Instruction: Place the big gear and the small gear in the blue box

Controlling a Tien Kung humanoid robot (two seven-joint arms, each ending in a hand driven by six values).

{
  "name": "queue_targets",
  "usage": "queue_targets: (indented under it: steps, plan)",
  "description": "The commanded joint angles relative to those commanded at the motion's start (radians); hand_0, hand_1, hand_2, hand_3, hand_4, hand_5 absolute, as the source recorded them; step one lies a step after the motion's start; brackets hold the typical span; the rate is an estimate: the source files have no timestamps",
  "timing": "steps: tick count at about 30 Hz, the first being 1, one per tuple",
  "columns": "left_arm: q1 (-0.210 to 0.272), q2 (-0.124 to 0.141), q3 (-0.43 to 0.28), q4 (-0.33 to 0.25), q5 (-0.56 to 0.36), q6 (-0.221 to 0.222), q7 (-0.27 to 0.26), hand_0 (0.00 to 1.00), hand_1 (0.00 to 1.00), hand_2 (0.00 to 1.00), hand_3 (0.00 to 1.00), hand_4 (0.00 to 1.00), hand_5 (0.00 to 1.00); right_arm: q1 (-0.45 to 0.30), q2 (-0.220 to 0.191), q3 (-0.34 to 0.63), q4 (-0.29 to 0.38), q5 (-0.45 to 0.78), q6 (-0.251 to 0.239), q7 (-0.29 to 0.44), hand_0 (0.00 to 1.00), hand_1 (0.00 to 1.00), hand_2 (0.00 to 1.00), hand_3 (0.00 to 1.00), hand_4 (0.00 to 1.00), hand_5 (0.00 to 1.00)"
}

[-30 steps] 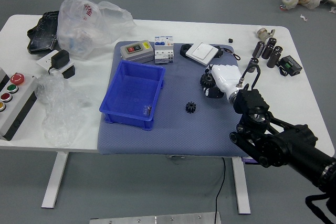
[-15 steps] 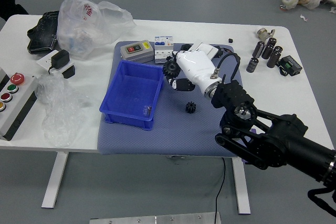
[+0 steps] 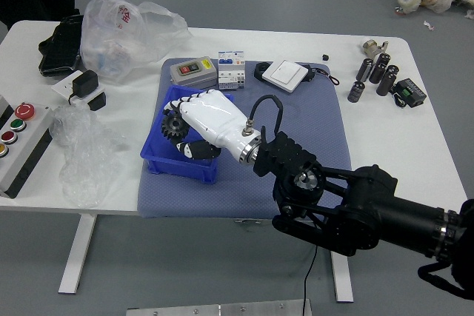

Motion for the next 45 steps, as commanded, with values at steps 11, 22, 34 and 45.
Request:
queue_targets:
  steps: [11, 22, 34, 45]
  plan:
    - [-0.001, 0.000, 0.003, 0.000, -0.001, 0.000, -0.001, 0.640, 0.636, 0.603, 0.652, 0.631, 0.304, -0.009, 0.010, -0.001, -0.085, -0.022, 0.003, -0.007, 0.615, 0.840, 0.855, 0.645, 0.481, 0.294]
    - [0.000, -0.001, 0.002, 0.000, -0.001, 0.000, -0.002, 0.640, 0.636, 0.603, 0.652, 0.631, 0.303, -0.042, -0.011, 0.073, -0.059, -0.029, -0.026, -0.009, 0.610, 0.820, 0.849, 0.676, 0.552, 0.296]
    - [0.010, -0.005, -0.016, 0.000, 0.009, 0.000, 0.000, 0.640, 0.636, 0.603, 0.653, 0.631, 0.304, -0.234, -0.141, 0.293, 0.101, -0.091, 0.078, -0.197, 0.471, 0.687, 0.838, 0.844, 0.769, 0.293]
    - [0.004, -0.004, -0.009, 0.000, 0.007, 0.000, -0.006, 0.641, 0.636, 0.603, 0.653, 0.629, 0.303, -0.278, -0.130, 0.257, 0.056, -0.106, 0.120, -0.238, 0.457, 0.674, 0.857, 0.886, 0.830, 0.227]
